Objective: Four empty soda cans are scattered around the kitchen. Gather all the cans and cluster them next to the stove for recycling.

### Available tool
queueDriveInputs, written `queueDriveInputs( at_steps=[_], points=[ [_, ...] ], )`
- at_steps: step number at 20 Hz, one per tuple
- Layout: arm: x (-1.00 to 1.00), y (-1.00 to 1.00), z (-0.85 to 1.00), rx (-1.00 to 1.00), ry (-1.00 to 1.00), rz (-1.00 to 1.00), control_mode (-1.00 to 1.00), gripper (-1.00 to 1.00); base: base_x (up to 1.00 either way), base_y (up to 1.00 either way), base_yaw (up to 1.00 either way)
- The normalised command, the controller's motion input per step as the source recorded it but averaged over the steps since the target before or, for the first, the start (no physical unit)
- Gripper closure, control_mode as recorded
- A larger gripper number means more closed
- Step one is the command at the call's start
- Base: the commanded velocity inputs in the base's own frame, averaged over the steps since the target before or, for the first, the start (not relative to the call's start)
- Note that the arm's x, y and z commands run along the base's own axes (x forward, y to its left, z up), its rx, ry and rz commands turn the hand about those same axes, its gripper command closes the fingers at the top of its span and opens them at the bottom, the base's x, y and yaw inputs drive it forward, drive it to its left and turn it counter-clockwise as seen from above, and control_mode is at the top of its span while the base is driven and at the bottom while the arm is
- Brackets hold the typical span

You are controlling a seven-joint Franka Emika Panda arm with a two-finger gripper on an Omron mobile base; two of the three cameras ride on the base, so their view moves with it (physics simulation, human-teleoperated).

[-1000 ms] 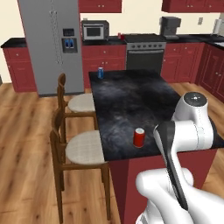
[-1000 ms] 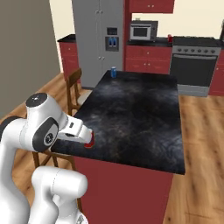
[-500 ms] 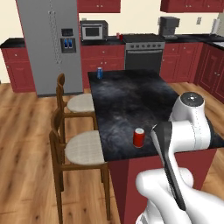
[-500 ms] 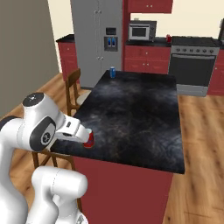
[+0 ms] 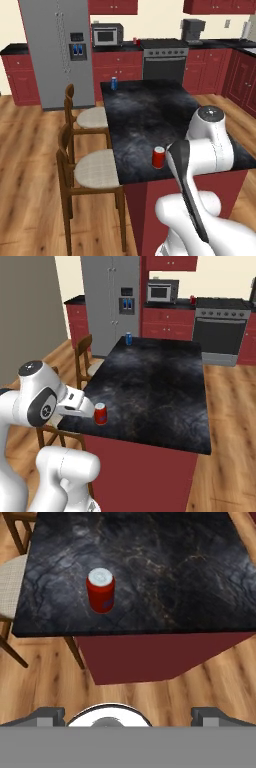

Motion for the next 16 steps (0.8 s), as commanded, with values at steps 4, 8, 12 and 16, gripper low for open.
queueDriveInputs(
  at_steps=[4,8,12,16],
  points=[
    [0.15,0.00,-0.01,0.02,0.02,0.05,-1.00,-1.00,0.00,0.00,0.00],
    [0.20,0.00,-0.01,0.04,0.04,0.03,-1.00,-1.00,0.00,0.00,0.00],
    [0.16,0.00,-0.04,0.05,0.01,0.01,-1.00,-1.00,0.00,0.00,0.00],
    [0.22,0.01,-0.15,0.03,0.03,0.00,-1.00,-1.00,0.00,0.00,0.00]
  ],
)
